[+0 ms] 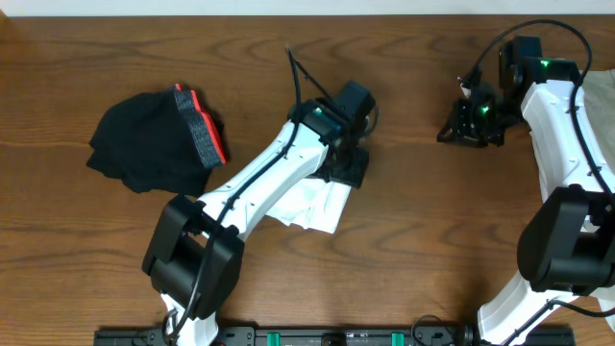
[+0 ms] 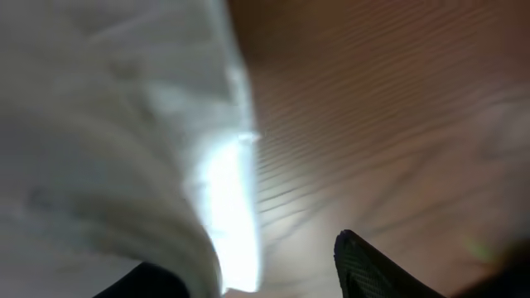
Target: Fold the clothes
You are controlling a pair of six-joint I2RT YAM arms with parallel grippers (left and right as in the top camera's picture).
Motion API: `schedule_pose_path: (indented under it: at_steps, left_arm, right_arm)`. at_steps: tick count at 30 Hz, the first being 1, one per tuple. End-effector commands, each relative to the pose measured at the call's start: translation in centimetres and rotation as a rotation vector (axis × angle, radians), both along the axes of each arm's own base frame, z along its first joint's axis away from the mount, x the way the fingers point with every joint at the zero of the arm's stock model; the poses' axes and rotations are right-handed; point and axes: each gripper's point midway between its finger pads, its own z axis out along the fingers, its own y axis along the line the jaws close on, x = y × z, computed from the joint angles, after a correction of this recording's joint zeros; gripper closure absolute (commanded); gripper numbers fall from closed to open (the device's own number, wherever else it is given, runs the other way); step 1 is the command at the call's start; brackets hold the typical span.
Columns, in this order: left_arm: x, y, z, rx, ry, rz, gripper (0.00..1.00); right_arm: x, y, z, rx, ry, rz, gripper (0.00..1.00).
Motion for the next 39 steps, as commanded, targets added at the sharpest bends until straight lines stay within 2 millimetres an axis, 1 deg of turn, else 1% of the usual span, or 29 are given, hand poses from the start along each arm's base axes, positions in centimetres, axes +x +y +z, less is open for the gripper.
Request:
schedule_pose_path:
  at_steps: [1,5,7,10,12,14,18,19,21,22,23,26,27,28,30,32,35,37,39]
  left_arm:
    - [-0.8,-1.9,2.6,-0.096,0.02,-0.024,0.44]
    - [-1.3,-1.7,3.1,-0.084,0.04,-0.025,0.44]
    - [-1.4,-1.2,3.2,-0.071,0.049,-0.018,0.44]
    - [-1.5,-0.8,3.1,-0.058,0.06,-0.014,0.43]
    - [-1.7,-0.1,2.8,-0.02,0.061,-0.006,0.44]
    - [-1.4,1.7,2.5,0.065,0.039,0.02,0.48]
    - [-0.1,6.7,2.9,0.23,-0.015,0.106,0.5]
    - [0.5,8.0,3.1,0.263,-0.029,0.132,0.52]
    - [1.3,10.0,3.2,0.288,-0.025,0.179,0.61]
    - [1.5,10.4,3.1,0.28,-0.012,0.196,0.66]
    - [1.5,10.8,2.8,0.263,0.009,0.212,0.68]
    - [1.6,11.4,1.4,0.241,0.045,0.232,0.68]
    - [1.6,11.6,0.8,0.244,0.047,0.225,0.66]
    - [1.6,11.7,0.0,0.245,0.047,0.221,0.57]
    - [1.7,11.8,-1.7,0.242,0.042,0.224,0.43]
    - [1.8,12.1,-3.4,0.238,0.038,0.229,0.25]
    - [1.7,12.2,-5.4,0.187,0.056,0.25,0.2]
    - [1.9,12.0,-5.9,0.125,0.075,0.262,0.18]
    - [2.3,11.8,-6.0,0.05,0.088,0.264,0.18]
  right_arm:
    - [0.3,0.0,1.5,0.009,-0.051,0.011,0.81]
    - [0.3,0.0,1.5,0.009,-0.051,0.011,0.79]
    - [0.4,0.0,1.5,0.009,-0.052,0.011,0.78]
    - [0.4,0.0,1.5,0.009,-0.052,0.011,0.78]
    - [0.4,0.0,1.5,0.009,-0.052,0.011,0.78]
    - [0.3,0.0,1.5,0.009,-0.05,0.011,0.77]
    - [0.2,0.0,1.5,0.01,-0.047,0.011,0.76]
    - [0.2,0.0,1.5,0.01,-0.047,0.011,0.76]
    - [0.2,0.0,1.5,0.013,-0.045,0.012,0.76]
    - [0.2,0.0,1.5,0.014,-0.044,0.012,0.76]
    - [0.1,0.1,1.5,0.014,-0.043,0.014,0.76]
    - [0.0,0.6,1.5,0.014,-0.04,0.026,0.76]
    - [0.0,0.7,1.5,0.014,-0.04,0.031,0.75]
    - [0.0,1.0,1.5,0.015,-0.04,0.038,0.75]
    - [-0.1,1.5,1.5,0.014,-0.041,0.052,0.75]
    - [-0.2,1.9,1.5,0.014,-0.043,0.067,0.74]
    - [-0.3,2.6,1.5,0.013,-0.047,0.097,0.74]
    - [-0.3,3.0,1.5,0.013,-0.049,0.111,0.73]
    - [-0.4,3.4,1.5,0.013,-0.049,0.122,0.73]
